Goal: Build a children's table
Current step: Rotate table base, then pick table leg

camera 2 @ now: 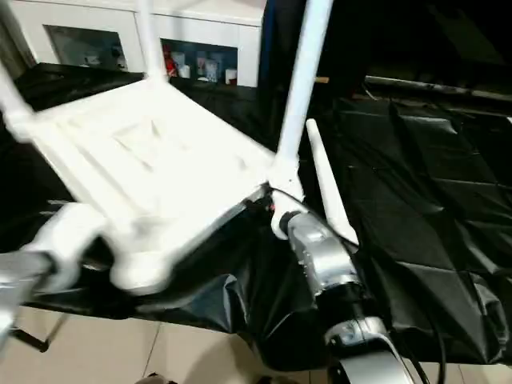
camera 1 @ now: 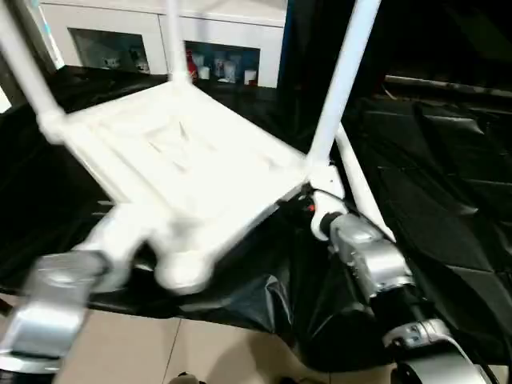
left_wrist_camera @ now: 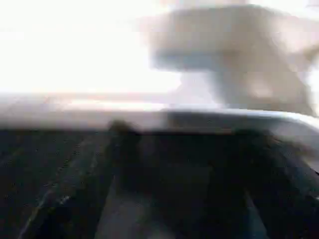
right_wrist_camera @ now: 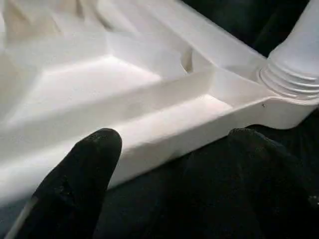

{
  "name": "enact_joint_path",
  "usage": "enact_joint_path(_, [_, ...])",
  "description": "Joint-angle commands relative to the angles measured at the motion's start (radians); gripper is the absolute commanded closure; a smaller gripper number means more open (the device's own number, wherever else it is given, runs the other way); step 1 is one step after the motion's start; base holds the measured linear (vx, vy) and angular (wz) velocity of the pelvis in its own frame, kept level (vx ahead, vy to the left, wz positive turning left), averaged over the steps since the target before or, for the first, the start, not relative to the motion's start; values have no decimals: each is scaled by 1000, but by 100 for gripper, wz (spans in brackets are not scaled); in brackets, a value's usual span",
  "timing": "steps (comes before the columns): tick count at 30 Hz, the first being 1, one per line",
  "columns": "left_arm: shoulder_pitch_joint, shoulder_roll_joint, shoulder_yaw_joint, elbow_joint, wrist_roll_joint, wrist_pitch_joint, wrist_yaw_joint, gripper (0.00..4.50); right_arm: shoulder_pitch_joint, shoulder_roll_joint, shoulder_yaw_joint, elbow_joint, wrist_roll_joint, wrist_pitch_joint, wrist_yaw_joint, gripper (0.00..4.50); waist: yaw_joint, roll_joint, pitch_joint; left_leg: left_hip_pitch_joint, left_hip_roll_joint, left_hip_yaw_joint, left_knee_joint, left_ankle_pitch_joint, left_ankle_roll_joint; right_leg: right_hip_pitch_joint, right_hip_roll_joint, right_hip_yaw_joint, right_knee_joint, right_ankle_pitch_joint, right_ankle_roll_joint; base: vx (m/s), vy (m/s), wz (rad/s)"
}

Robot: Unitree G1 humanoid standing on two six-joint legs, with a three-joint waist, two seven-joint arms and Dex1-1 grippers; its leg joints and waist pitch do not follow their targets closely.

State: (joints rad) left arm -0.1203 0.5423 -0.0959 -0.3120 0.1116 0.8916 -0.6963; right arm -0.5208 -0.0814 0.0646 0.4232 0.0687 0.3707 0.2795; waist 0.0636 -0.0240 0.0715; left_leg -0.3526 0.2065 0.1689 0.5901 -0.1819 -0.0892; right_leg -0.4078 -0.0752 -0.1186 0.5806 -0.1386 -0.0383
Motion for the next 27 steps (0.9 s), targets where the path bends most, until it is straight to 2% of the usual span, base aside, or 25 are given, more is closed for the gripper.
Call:
enact_joint_path(1, [-44, -41, -53, 28, -18, -55, -7, 5, 22, -27, -37, -139, 7, 112, -34, 59, -4, 39, -69, 14, 19, -11, -76, -321, -6, 45, -59, 57, -77, -394, -99, 0, 0, 0])
enact_joint_path(2, [-59, -55, -67, 51, -17, -70, 2, 5, 26, -39, -39, -174, -4, 150, -46, 59, -6, 34, -66, 15, 16, -9, -75, -318, -4, 43, -53, 56, -83, -399, -88, 0, 0, 0])
enact_joint_path(3, [-78, -77, -76, 83, -16, -94, 14, 5, 26, -53, -40, -208, -25, 198, -66, 59, -4, 35, -72, 19, 15, -9, -73, -312, -6, 44, -54, 56, -79, -393, -85, 0, 0, 0])
enact_joint_path(4, [-100, -102, -83, 120, -12, -122, 30, 5, 24, -68, -43, -237, -47, 241, -86, 59, -5, 33, -67, 17, 9, -7, -72, -304, -2, 44, -49, 54, -85, -419, -70, 0, 0, 0])
enact_joint_path(5, [-143, -143, -97, 192, 2, -175, 66, 5, 14, -103, -51, -280, -66, 319, -88, 59, -6, 43, -66, 19, 6, -6, -70, -312, -2, 43, -49, 53, -92, -455, -53, 0, 0, 0])
enact_joint_path(6, [-143, -143, -97, 192, 2, -175, 66, 5, 14, -103, -51, -280, -66, 319, -88, 59, -7, 38, -67, 18, 3, -5, -68, -312, 2, 45, -48, 49, -96, -476, -40, 0, 0, 0])
enact_joint_path(7, [-167, -166, -101, 228, 7, -190, 82, 5, 6, -122, -68, -297, -49, 348, -72, 59, -6, 46, -68, 16, 2, -8, -67, -308, 2, 48, -52, 47, -98, -500, -23, 0, 0, 0])
enact_joint_path(9, [-212, -198, -113, 290, 13, -214, 106, 5, -11, -154, -106, -329, -30, 392, -59, 59, -10, 39, -72, 11, -3, -8, -61, -292, 14, 51, -51, 38, -107, -521, 9, 0, 0, 0])
enact_joint_path(10, [-226, -201, -122, 306, 19, -219, 115, 5, -17, -173, -114, -339, -27, 407, -56, 59, -11, 39, -69, 5, -5, -9, -62, -281, 19, 53, -50, 37, -107, -524, 11, 0, 0, 0])
enact_joint_path(13, [-250, -203, -133, 333, 31, -239, 131, 5, -31, -205, -133, -356, -18, 453, -55, 59, -16, 39, -70, 0, -7, -8, -58, -252, 32, 54, -48, 33, -108, -529, 19, 0, 0, 0])
enact_joint_path(14, [-258, -202, -136, 342, 36, -250, 137, 1, -36, -215, -140, -362, -14, 475, -56, 43, -17, 39, -72, -1, -7, -8, -57, -244, 34, 55, -49, 33, -106, -523, 17, 0, 0, 0])
enact_joint_path(15, [-262, -202, -132, 331, 27, -250, 128, 0, -48, -228, -162, -363, -8, 521, -63, 33, -21, 40, -73, -2, -5, -10, -58, -227, 37, 56, -49, 34, -102, -502, 4, 0, 0, 0])
enact_joint_path(16, [-259, -199, -130, 321, 21, -248, 119, 0, -53, -232, -167, -358, -6, 534, -64, 26, -23, 42, -75, -4, -2, -10, -58, -214, 42, 56, -50, 35, -98, -475, -9, 0, 0, 0])
enact_joint_path(17, [-247, -184, -122, 279, -4, -241, 80, 0, -71, -248, -188, -334, 3, 587, -62, 26, -24, 42, -75, -3, -1, -9, -57, -212, 43, 54, -50, 36, -97, -466, -16, 0, 0, 0])
enact_joint_path(18, [-240, -177, -119, 259, -18, -240, 59, 0, -79, -255, -197, -322, 8, 612, -59, 21, -24, 43, -79, -3, 2, -12, -58, -196, 45, 60, -52, 38, -87, -436, -41, 0, 0, 0])
enact_joint_path(19, [-215, -148, -109, 191, -72, -236, -21, 0, -104, -269, -219, -259, 26, 659, -46, 10, -24, 43, -79, -1, 7, -9, -57, -188, 47, 53, -51, 42, -86, -402, -61, 0, 0, 0])
enact_joint_path(20, [-213, -143, -108, 180, -82, -234, -33, 0, -108, -271, -221, -247, 31, 664, -39, 10, -25, 38, -79, -2, 8, -11, -57, -184, 46, 56, -54, 42, -79, -387, -77, 0, 0, 0])
enact_joint_path(21, [-203, -125, -103, 133, -126, -224, -84, 0, -127, -276, -227, -192, 52, 685, -7, 10, -24, 41, -77, -6, 10, -12, -59, -184, 46, 60, -57, 42, -73, -378, -102, 0, 0, 0])
enact_joint_path(22, [-203, -125, -103, 133, -126, -224, -84, 0, -127, -276, -227, -192, 52, 685, -7, 10, -24, 41, -76, -3, 10, -8, -57, -189, 48, 55, -56, 44, -77, -377, -107, 0, 0, 0])
enact_joint_path(23, [-200, -119, -98, 110, -149, -217, -106, 0, -138, -280, -224, -158, 60, 690, 11, 10, -24, 41, -76, -3, 9, -4, -56, -181, 48, 56, -56, 47, -71, -346, -128, 0, 0, 0])
enact_joint_path(25, [-204, -114, -91, 80, -192, -210, -141, 0, -168, -286, -212, -68, 57, 670, 27, 10, -22, 40, -74, -2, 11, -4, -56, -186, 47, 55, -59, 47, -70, -349, -142, 0, 0, 0])
enact_joint_path(26, [-204, -114, -91, 80, -192, -210, -141, 0, -168, -286, -212, -68, 57, 670, 27, 10, -22, 39, -74, -4, 8, -3, -57, -185, 48, 57, -57, 46, -73, -353, -142, 0, 0, 0])
enact_joint_path(27, [-214, -114, -92, 64, -216, -205, -159, 0, -200, -286, -209, 13, 65, 662, 50, 10, -19, 34, -72, -2, 10, -2, -57, -188, 45, 57, -59, 47, -74, -364, -136, 0, 0, 0])
